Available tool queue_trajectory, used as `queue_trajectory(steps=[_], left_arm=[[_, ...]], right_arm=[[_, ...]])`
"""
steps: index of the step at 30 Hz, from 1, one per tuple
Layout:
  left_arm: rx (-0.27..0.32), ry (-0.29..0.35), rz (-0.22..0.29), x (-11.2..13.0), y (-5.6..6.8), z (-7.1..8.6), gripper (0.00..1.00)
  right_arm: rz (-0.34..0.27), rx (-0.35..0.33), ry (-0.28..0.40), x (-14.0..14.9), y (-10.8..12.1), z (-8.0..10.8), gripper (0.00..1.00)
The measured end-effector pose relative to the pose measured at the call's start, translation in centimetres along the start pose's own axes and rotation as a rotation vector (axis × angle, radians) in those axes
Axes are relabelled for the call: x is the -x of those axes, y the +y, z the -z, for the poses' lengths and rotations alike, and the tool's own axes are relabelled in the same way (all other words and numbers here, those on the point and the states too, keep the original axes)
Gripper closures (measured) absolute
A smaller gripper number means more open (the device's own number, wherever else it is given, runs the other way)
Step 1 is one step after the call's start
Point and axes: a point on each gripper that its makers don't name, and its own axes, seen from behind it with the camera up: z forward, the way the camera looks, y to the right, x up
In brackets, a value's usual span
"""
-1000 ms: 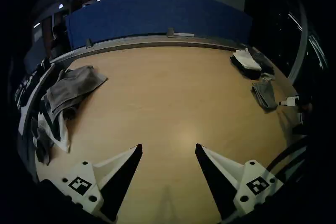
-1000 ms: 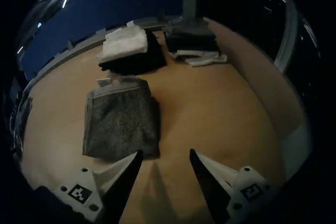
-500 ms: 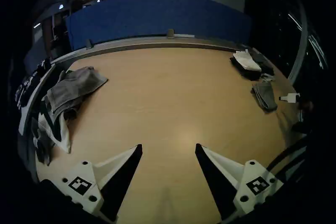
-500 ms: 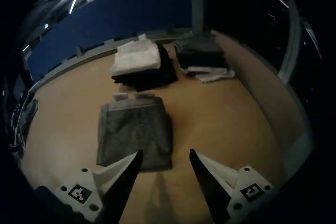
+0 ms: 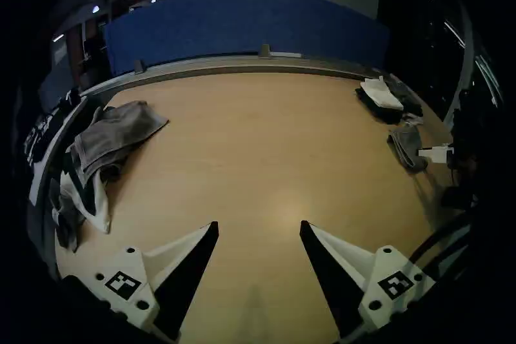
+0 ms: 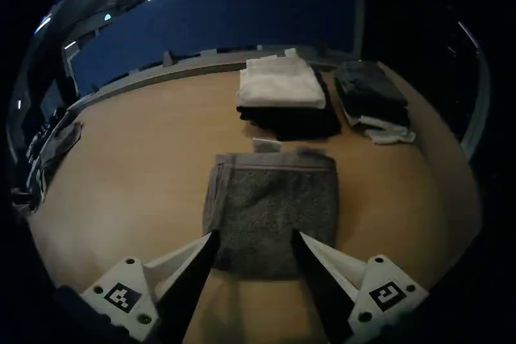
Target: Fold towel
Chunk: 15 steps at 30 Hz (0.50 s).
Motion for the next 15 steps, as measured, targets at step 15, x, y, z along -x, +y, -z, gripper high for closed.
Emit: queue_trajectory(steps=[15], left_arm=[[-0.010, -0.006, 0.005, 0.5, -0.7, -0.2, 0.06]], right_arm=[[0.068, 0.009, -0.087, 3.0, -0.3, -2.7, 0.14]])
